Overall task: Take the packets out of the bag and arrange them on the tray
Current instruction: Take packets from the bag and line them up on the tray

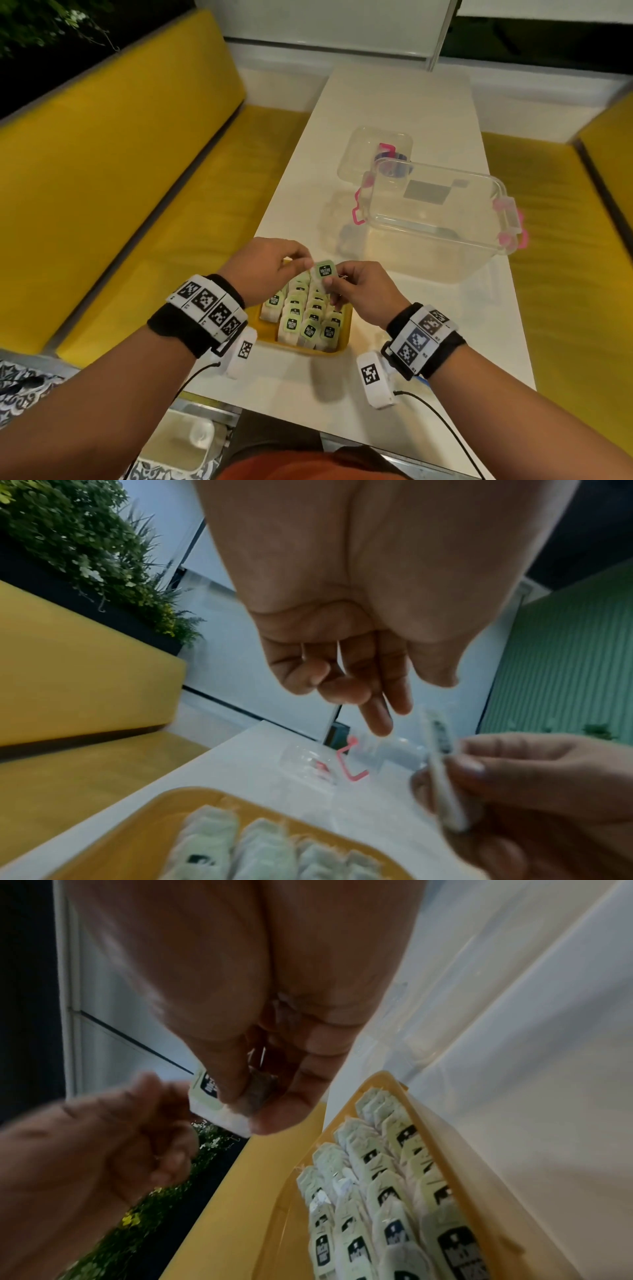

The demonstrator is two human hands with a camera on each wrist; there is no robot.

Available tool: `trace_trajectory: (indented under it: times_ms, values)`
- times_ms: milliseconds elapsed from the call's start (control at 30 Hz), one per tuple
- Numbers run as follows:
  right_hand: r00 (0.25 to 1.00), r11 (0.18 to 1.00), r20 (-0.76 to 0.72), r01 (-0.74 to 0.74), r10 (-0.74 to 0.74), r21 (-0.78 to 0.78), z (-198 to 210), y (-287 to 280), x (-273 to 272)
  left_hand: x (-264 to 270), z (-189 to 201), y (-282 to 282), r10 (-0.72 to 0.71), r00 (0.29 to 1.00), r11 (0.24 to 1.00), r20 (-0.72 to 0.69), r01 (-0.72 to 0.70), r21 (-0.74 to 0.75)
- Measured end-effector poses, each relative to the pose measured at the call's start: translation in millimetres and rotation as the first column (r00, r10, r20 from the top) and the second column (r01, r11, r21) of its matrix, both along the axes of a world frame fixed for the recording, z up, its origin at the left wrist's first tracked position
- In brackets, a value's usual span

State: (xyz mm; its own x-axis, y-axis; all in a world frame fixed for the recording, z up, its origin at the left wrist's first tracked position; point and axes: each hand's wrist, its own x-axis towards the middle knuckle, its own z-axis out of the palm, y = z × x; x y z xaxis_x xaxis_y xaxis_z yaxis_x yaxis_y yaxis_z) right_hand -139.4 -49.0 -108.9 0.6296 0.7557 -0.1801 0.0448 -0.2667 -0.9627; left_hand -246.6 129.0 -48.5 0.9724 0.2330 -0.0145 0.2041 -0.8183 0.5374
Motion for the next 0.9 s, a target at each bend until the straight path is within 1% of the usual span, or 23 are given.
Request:
trace_trajectory:
  times_ms: [67,133,200,333,467,567,633,667,733,800,833,900]
  values:
    - [1.000,1.000,0.014,-0.022,0.022,0.002,3,2,-4,-3,12,-14,-0.036,0.997,0.999,0.066,0.038,-0.019]
    - [0.999,0.999,0.031,-0.037,0.037,0.003,5,4,-7,-5,11,-20,-0.064,0.995,0.997,0.078,0.060,0.048]
    - [0.998,0.999,0.043,-0.051,0.052,-0.007,7,4,-10,-5,7,-22,-0.052,0.995,0.993,0.090,0.042,0.109]
    - [0.993,0.997,0.090,-0.067,0.070,-0.042,7,3,-13,-6,5,-25,-0.020,0.995,0.988,0.094,0.005,0.157]
    - [0.991,0.997,0.123,-0.040,0.048,-0.068,4,2,-14,-10,3,-21,0.009,0.998,0.986,0.063,-0.020,0.165]
    - [0.996,0.999,0.080,-0.030,0.032,-0.032,3,0,-14,-13,3,-13,0.021,0.998,0.979,0.054,-0.031,0.200]
    - [0.995,0.999,0.088,0.038,-0.036,-0.014,-1,-3,-12,-17,3,-5,0.057,0.996,0.976,0.071,-0.071,0.207]
    - [0.989,0.996,0.122,0.087,-0.083,-0.020,-5,-5,-9,-19,2,1,0.081,0.994,0.972,0.068,-0.094,0.215]
    - [0.957,0.984,0.255,0.164,-0.140,-0.073,-14,-9,-2,-23,0,11,0.112,0.994,0.956,0.009,-0.110,0.271]
    - [0.927,0.966,0.353,0.195,-0.126,-0.168,-21,-13,3,-26,-6,19,0.129,0.984,0.925,-0.125,-0.074,0.373]
    - [0.929,0.955,0.355,0.191,-0.101,-0.228,-22,-15,5,-26,-9,20,0.132,0.969,0.909,-0.208,-0.035,0.415]
    - [0.955,0.926,0.293,0.153,-0.049,-0.345,-24,-18,6,-24,-19,21,0.125,0.928,0.883,-0.351,0.057,0.465]
